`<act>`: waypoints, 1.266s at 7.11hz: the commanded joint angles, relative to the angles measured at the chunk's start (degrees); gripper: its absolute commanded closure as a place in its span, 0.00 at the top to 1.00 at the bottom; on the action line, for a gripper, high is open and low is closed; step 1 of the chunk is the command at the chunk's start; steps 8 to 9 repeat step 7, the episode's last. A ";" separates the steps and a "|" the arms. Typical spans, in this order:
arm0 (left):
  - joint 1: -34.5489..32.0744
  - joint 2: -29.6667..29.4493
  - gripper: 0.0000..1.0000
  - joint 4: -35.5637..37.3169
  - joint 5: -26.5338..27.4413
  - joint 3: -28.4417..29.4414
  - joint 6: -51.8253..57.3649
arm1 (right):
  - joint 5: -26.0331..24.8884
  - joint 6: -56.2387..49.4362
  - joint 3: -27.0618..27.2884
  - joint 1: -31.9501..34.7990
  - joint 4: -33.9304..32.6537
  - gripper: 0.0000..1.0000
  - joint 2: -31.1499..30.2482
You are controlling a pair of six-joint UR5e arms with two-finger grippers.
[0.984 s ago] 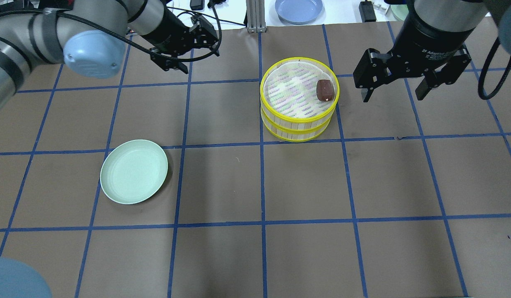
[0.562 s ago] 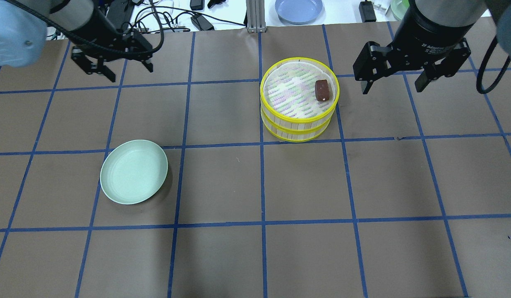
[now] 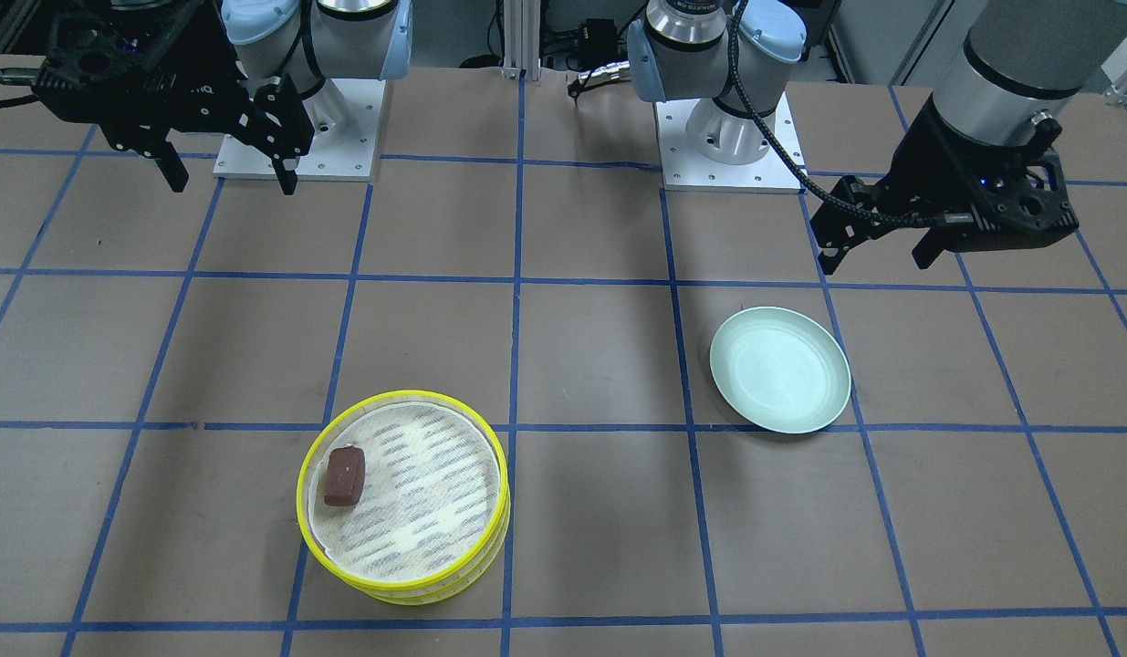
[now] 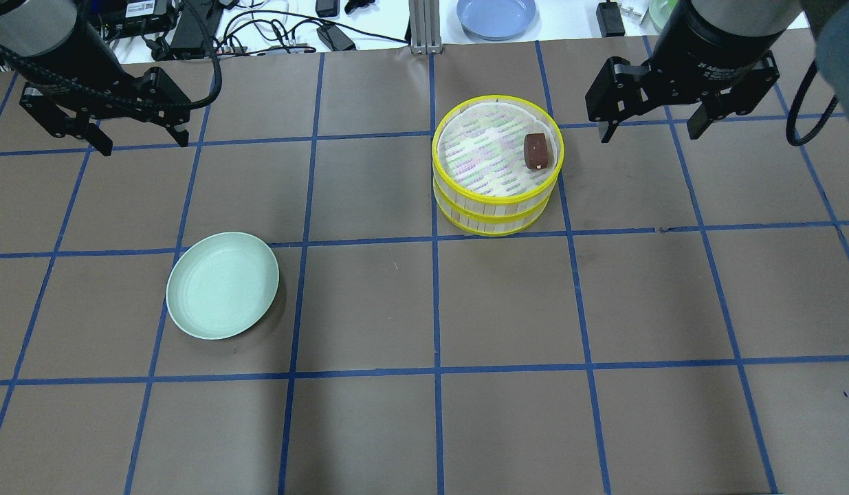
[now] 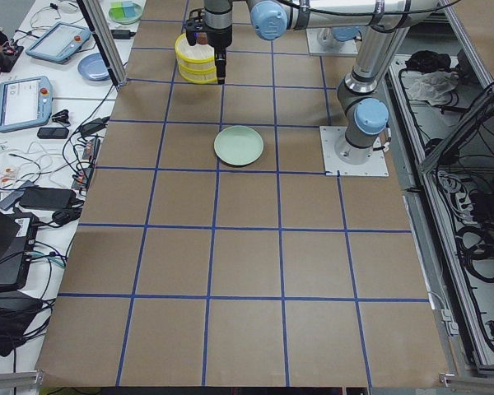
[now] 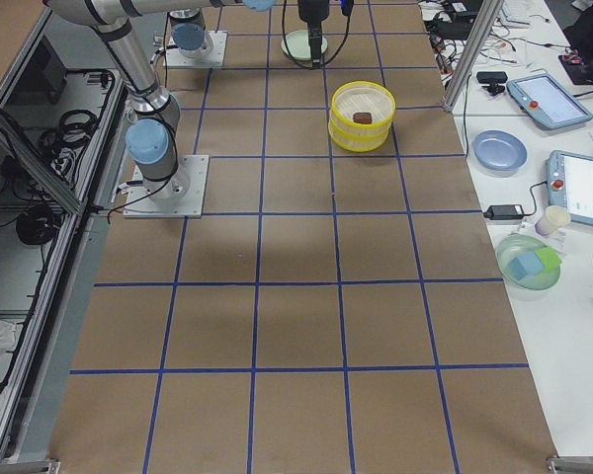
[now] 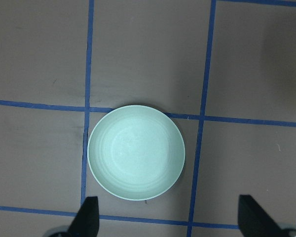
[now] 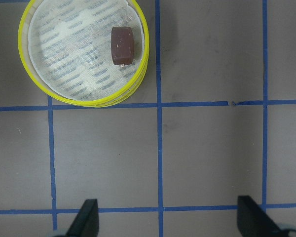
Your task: Stack buns with steamer
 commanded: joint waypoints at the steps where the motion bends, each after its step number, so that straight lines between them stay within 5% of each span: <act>1: -2.85 0.78 1.00 0.39 0.23 -1.29 -1.52 | 0.06 0.01 0.07 0.00 0.09 1.00 0.02; 9: -4.02 1.66 1.00 0.48 0.32 -4.63 -3.73 | -0.03 0.01 0.07 0.00 0.09 1.00 0.02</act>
